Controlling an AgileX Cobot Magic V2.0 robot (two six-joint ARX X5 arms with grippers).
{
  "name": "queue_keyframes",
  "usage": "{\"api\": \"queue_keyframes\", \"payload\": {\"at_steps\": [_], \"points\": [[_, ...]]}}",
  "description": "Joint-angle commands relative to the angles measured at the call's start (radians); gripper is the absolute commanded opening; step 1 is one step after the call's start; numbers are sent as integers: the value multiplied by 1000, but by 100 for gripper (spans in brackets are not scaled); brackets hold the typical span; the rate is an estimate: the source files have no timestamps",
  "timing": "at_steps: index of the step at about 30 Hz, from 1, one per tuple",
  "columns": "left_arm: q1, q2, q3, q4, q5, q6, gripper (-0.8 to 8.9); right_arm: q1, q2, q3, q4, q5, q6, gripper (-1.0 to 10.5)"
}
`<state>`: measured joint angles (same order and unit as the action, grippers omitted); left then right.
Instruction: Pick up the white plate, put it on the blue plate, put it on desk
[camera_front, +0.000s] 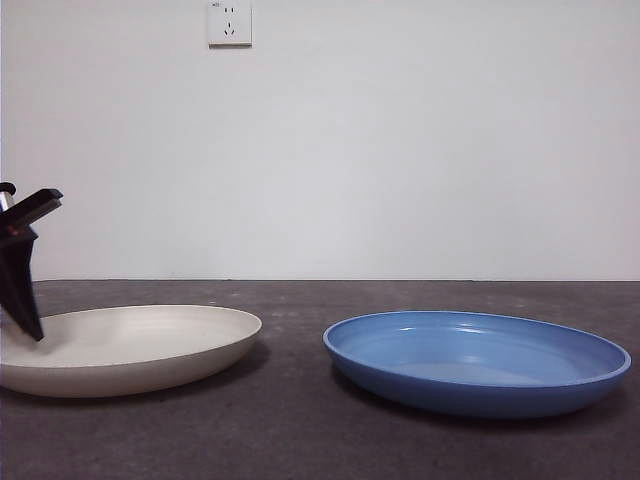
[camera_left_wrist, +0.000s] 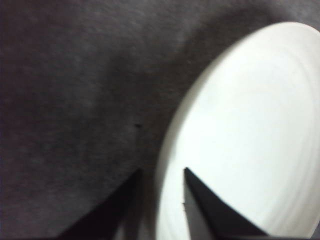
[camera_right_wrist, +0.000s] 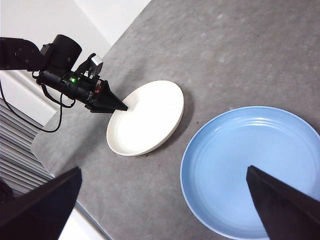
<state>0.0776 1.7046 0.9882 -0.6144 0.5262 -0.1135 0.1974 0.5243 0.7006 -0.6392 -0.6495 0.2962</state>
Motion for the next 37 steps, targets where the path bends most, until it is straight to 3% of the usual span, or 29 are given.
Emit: {"api": "queue_keyframes", "payload": {"at_steps": [1, 10, 17, 20, 27, 37], "points": [[0, 23, 19, 10, -6, 17, 19, 4, 3, 19, 10, 6, 8, 553], [0, 22, 26, 30, -6, 17, 16, 4, 3, 20, 10, 31, 9, 552], [-29, 22, 111, -71, -3, -16, 17, 3, 3, 67, -35, 77, 4, 550], [-66, 22, 167, -126, -2, -34, 17, 3, 3, 115, -93, 130, -31, 544], [-220, 22, 294, -209, -2, -66, 16, 3, 3, 248, -269, 240, -130, 544], [-489, 23, 402, -190, -7, -146, 17, 3, 3, 359, -358, 239, -167, 545]]}}
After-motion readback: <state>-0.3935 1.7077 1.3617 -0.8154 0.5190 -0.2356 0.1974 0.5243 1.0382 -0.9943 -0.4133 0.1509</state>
